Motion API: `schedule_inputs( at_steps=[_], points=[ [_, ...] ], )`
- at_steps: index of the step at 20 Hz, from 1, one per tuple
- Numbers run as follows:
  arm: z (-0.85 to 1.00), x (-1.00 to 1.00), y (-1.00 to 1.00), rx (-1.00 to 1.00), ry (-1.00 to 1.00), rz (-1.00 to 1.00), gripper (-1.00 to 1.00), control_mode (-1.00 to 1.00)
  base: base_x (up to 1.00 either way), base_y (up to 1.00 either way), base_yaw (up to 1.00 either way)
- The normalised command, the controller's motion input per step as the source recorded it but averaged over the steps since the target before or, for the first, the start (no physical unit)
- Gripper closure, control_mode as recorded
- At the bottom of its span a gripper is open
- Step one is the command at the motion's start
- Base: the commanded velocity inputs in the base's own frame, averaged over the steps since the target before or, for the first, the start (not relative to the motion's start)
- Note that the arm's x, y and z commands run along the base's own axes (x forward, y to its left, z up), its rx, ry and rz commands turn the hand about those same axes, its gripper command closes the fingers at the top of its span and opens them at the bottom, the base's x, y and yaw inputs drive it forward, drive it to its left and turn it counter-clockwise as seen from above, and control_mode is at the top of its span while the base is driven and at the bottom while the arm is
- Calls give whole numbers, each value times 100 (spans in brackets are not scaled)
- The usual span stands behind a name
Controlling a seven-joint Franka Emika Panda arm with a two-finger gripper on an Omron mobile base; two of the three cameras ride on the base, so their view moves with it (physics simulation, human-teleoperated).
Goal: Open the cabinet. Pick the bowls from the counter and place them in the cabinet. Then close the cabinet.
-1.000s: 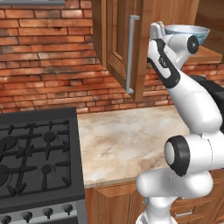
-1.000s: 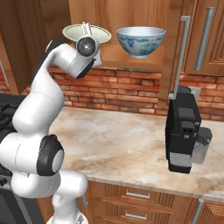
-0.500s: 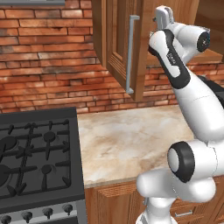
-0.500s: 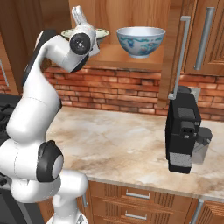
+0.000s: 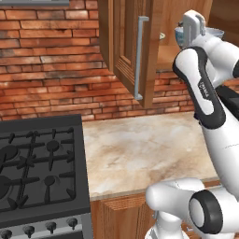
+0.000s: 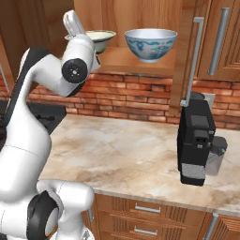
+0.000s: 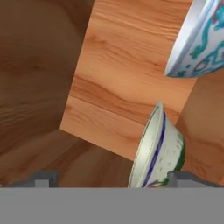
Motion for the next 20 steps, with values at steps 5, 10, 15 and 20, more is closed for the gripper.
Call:
schedule_inputs(
  at_steps=[5,10,15,20],
  points=[
    [33,-100,-27,12,0,-1,-100,-100,0,0,0],
    [-14,-100,-29,9,3,-3,-100,-100,0,0,0],
    [1,-100,-44,15,13,-6,-100,-100,0,0,0],
    [6,-100,-66,22,25,-17,-100,-100,0,0,0]
  ],
)
